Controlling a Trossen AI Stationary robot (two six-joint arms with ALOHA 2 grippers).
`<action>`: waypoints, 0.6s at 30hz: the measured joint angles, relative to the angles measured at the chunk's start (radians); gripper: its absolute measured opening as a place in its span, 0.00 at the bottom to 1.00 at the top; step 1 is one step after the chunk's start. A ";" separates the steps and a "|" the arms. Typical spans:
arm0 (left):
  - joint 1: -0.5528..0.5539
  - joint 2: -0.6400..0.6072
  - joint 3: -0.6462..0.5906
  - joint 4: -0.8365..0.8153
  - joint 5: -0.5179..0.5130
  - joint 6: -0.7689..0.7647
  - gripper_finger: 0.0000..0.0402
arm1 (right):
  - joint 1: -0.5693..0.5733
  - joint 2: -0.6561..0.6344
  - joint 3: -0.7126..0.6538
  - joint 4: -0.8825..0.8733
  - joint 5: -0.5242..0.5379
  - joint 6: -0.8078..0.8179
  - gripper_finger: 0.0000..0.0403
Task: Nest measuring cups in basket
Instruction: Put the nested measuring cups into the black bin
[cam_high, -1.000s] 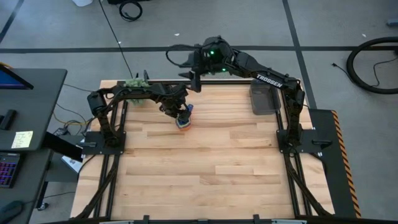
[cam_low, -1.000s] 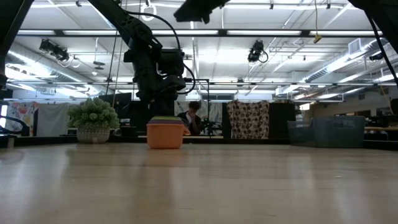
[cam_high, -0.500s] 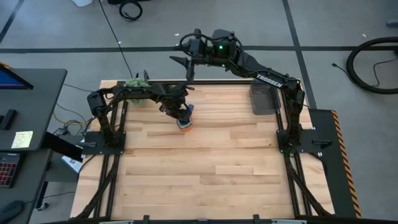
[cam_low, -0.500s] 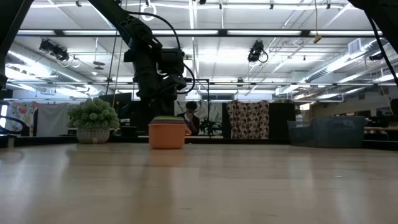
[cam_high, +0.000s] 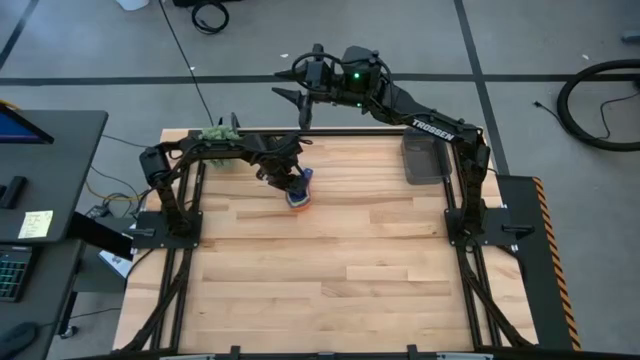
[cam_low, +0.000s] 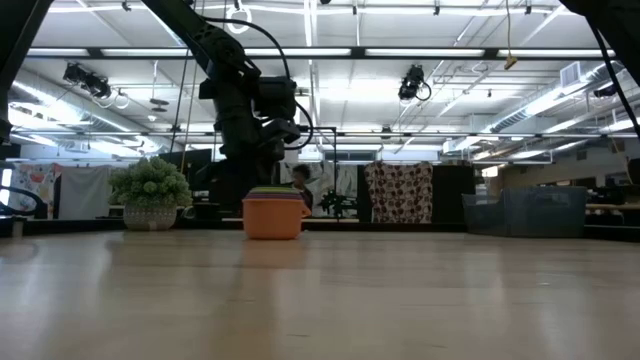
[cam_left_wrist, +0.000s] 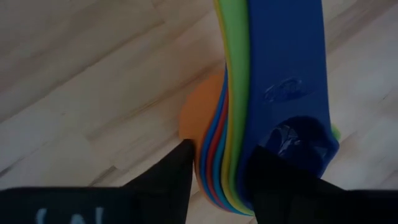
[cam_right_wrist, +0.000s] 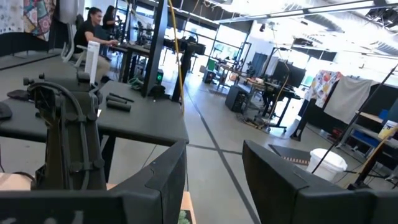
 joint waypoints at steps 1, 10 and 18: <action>0.000 0.000 0.000 0.000 0.000 -0.008 0.34 | 0.000 0.000 0.000 0.000 0.000 0.000 0.41; 0.000 0.000 0.000 0.000 0.004 -0.026 0.31 | 0.000 0.000 0.000 0.000 0.000 0.000 0.41; 0.000 0.002 0.000 0.003 0.020 -0.026 0.31 | 0.000 0.000 0.000 0.000 0.000 0.000 0.41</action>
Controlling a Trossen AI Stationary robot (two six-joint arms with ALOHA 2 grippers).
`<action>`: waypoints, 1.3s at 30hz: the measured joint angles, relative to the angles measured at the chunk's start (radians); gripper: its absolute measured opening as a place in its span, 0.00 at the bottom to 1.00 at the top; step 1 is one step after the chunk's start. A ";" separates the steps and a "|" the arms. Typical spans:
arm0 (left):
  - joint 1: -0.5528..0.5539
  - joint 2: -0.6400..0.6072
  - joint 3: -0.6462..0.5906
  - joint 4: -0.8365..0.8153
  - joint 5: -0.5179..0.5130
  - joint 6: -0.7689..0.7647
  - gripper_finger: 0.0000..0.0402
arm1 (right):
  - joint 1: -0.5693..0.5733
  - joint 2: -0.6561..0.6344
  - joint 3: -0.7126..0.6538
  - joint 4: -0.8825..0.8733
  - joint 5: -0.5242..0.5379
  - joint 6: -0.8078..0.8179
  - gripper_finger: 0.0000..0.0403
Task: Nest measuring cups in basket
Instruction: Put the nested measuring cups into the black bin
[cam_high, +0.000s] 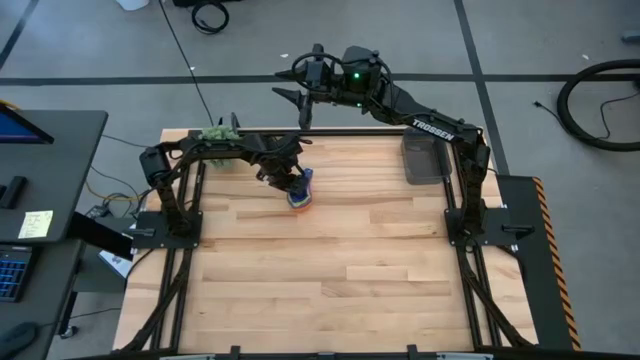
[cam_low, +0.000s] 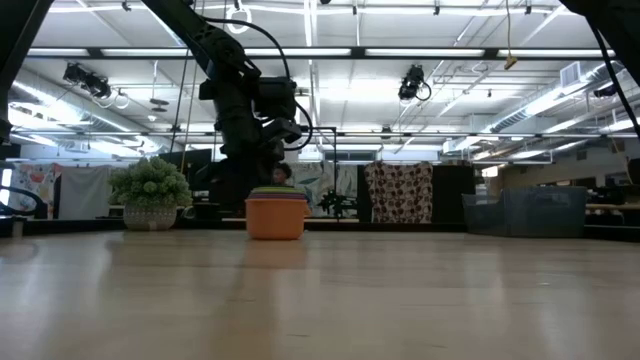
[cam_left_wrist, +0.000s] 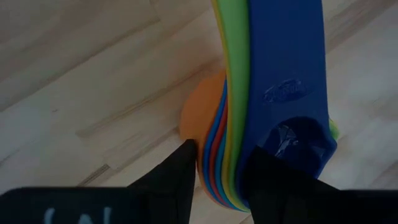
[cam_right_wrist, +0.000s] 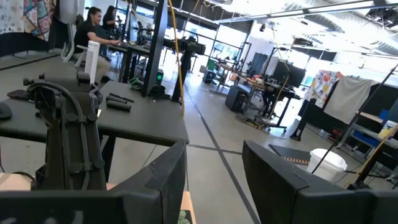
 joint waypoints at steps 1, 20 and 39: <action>0.000 0.000 0.000 0.000 0.000 0.000 0.31 | 0.000 0.000 0.000 0.000 0.000 0.000 0.41; -0.001 0.000 0.000 0.001 0.002 -0.052 0.22 | 0.000 0.000 0.000 0.000 0.000 0.000 0.41; 0.000 0.001 -0.001 0.049 -0.020 0.019 0.24 | 0.000 0.000 0.000 0.000 0.000 0.000 0.41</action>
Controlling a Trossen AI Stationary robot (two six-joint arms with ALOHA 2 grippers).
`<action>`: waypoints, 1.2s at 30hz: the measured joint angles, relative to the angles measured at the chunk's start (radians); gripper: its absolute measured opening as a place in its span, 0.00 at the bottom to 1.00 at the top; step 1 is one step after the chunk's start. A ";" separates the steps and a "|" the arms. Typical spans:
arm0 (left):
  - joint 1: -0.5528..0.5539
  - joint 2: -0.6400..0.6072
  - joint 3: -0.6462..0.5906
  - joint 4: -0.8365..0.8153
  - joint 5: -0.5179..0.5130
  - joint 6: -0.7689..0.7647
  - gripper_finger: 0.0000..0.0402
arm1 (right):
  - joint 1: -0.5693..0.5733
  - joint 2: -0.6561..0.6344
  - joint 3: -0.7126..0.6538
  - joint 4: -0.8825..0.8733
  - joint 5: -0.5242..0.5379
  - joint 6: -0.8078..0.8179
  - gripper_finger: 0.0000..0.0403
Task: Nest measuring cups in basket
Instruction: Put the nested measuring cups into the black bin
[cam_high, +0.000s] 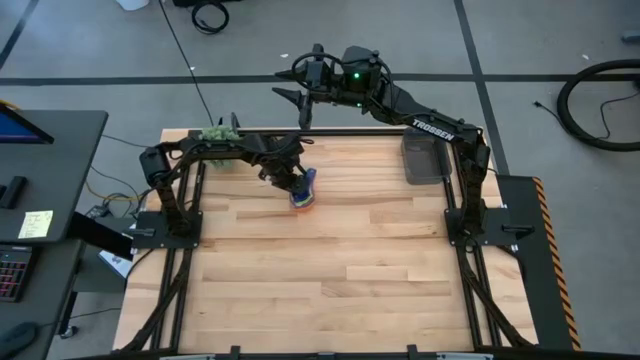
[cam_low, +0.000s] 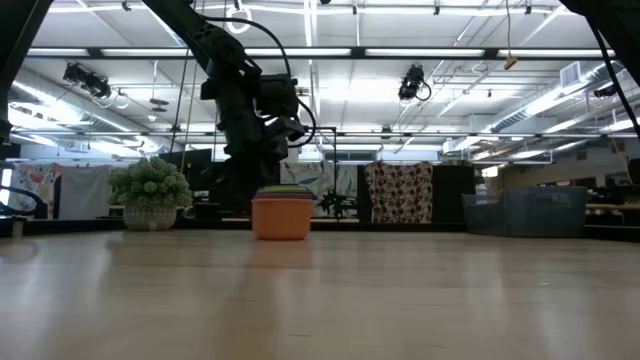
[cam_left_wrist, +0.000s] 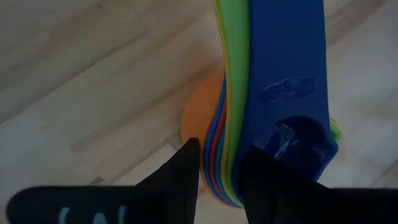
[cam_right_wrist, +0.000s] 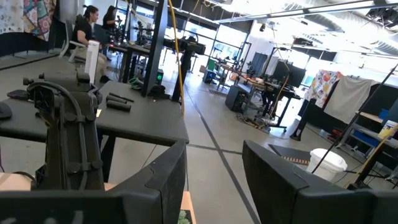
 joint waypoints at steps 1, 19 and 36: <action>0.000 0.000 0.000 0.000 0.000 -0.011 0.24 | 0.000 0.000 0.000 0.000 0.000 0.000 0.41; 0.000 0.000 0.000 0.009 -0.008 0.002 0.24 | 0.000 0.000 0.000 0.000 0.000 0.000 0.41; 0.000 0.000 0.000 0.017 -0.026 0.017 0.24 | 0.000 0.000 0.000 0.000 0.000 0.000 0.41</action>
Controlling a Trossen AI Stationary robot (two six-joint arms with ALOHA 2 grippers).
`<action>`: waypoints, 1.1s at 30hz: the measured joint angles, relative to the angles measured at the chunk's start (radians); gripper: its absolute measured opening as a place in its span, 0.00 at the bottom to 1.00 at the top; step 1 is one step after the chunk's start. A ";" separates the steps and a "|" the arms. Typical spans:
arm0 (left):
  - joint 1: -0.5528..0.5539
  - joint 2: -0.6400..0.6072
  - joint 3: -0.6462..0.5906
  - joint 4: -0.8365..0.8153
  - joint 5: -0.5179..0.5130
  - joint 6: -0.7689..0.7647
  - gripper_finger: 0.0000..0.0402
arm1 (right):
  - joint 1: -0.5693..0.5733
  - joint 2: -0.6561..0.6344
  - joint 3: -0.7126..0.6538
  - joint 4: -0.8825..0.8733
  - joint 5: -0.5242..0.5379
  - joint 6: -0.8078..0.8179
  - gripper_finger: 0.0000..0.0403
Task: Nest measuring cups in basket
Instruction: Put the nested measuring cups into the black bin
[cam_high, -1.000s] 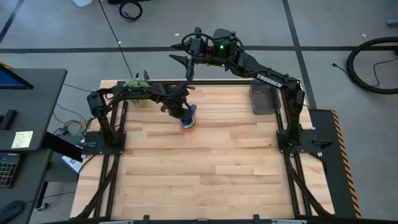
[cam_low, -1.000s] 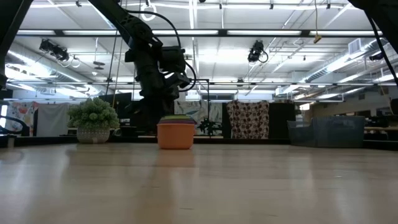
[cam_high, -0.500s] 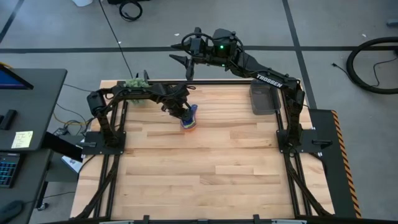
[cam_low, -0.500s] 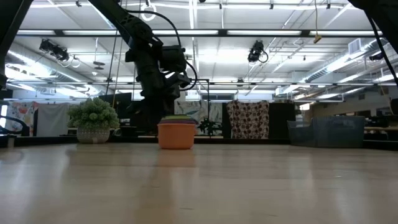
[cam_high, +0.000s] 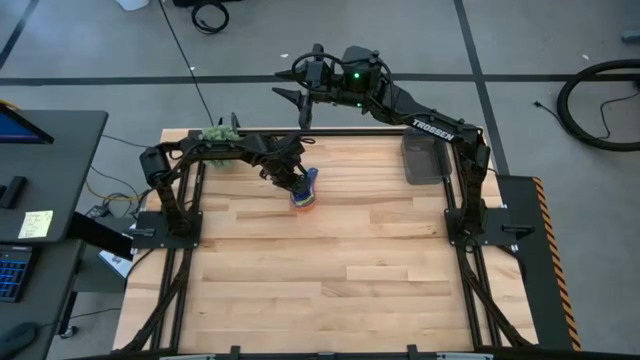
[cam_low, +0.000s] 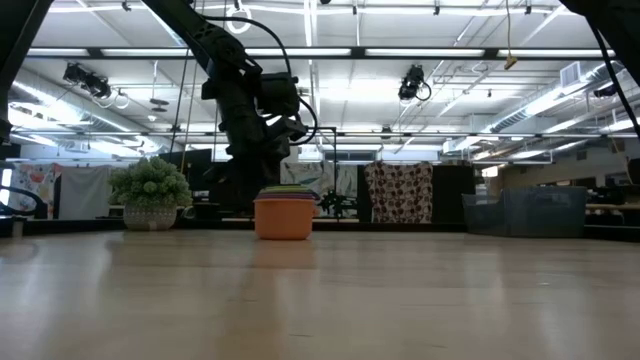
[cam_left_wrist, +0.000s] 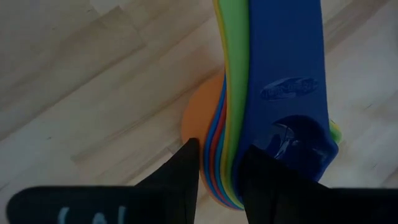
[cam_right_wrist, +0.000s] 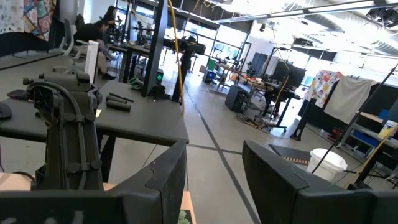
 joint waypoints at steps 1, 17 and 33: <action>0.000 0.000 0.000 0.000 0.000 0.000 0.24 | 0.000 0.000 0.000 0.000 0.000 0.000 0.41; 0.000 0.000 -0.001 0.011 0.023 0.002 0.24 | 0.000 0.000 0.000 0.000 0.000 0.000 0.41; 0.000 0.000 -0.001 0.012 0.027 0.020 0.24 | -0.001 -0.002 0.001 -0.129 0.000 0.007 0.41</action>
